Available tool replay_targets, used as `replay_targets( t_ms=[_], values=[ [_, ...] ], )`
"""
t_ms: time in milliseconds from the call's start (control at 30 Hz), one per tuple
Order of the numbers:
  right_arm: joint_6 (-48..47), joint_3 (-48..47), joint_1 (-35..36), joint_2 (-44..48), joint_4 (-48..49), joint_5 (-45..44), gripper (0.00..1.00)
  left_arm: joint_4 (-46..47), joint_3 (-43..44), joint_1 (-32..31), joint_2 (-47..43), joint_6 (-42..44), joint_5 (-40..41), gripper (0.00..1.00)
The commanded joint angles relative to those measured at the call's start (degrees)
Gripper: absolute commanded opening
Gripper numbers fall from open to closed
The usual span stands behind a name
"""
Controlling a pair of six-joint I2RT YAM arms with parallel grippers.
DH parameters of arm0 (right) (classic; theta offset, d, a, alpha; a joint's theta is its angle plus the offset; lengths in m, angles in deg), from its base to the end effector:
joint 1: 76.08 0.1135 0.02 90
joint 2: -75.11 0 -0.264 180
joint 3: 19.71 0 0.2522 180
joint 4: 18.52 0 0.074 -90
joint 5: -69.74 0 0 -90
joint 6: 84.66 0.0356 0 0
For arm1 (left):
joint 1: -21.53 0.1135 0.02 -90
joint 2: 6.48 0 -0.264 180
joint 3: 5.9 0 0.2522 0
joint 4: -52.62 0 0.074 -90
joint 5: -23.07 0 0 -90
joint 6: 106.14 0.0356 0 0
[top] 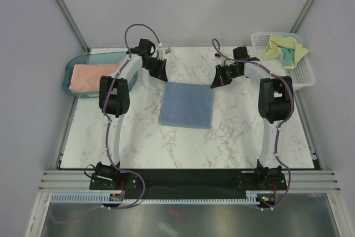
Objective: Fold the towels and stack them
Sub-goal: Fold the towel
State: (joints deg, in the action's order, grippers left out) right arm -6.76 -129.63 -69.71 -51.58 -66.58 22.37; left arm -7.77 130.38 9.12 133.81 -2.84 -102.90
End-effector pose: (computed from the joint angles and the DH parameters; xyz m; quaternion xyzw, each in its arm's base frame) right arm 0.4563 0.0752 0.1617 -0.2241 0.8847 0.3442 0.2205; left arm 0.5025 -0.1320 0.1718 0.2730 0.8890 -0.2994 0.2131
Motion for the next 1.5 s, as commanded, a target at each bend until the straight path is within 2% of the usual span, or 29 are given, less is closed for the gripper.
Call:
replay_targets(
  t_ms=[0, 200, 467, 800, 1133, 1467],
  values=[
    [-0.12, 2.72, 1.36, 6.45, 3.89, -0.88, 0.00, 0.14, 0.44, 0.01, -4.14, -1.43, 1.51, 0.02],
    [0.49, 9.13, 2.59, 13.04, 7.67, -3.25, 0.00, 1.10, -2.54, 0.01, -7.74, -2.23, 1.69, 0.02],
    [0.93, 14.06, 3.65, 17.62, 10.48, -5.19, 0.00, 6.20, -14.67, -0.08, -17.24, -3.10, 1.78, 0.02],
    [0.50, 23.38, 4.00, 27.89, 14.88, -6.34, 0.00, 10.85, -27.32, -0.25, -26.64, -4.95, 1.51, 0.02],
    [1.99, 30.06, 6.02, 32.91, 17.34, -6.25, 0.00, 14.72, -37.87, -0.96, -34.73, -6.80, 2.83, 0.02],
    [3.92, 36.92, 8.48, 37.48, 18.48, -10.46, 0.00, 15.96, -46.49, -2.62, -40.00, -7.32, 6.78, 0.02]
  ],
)
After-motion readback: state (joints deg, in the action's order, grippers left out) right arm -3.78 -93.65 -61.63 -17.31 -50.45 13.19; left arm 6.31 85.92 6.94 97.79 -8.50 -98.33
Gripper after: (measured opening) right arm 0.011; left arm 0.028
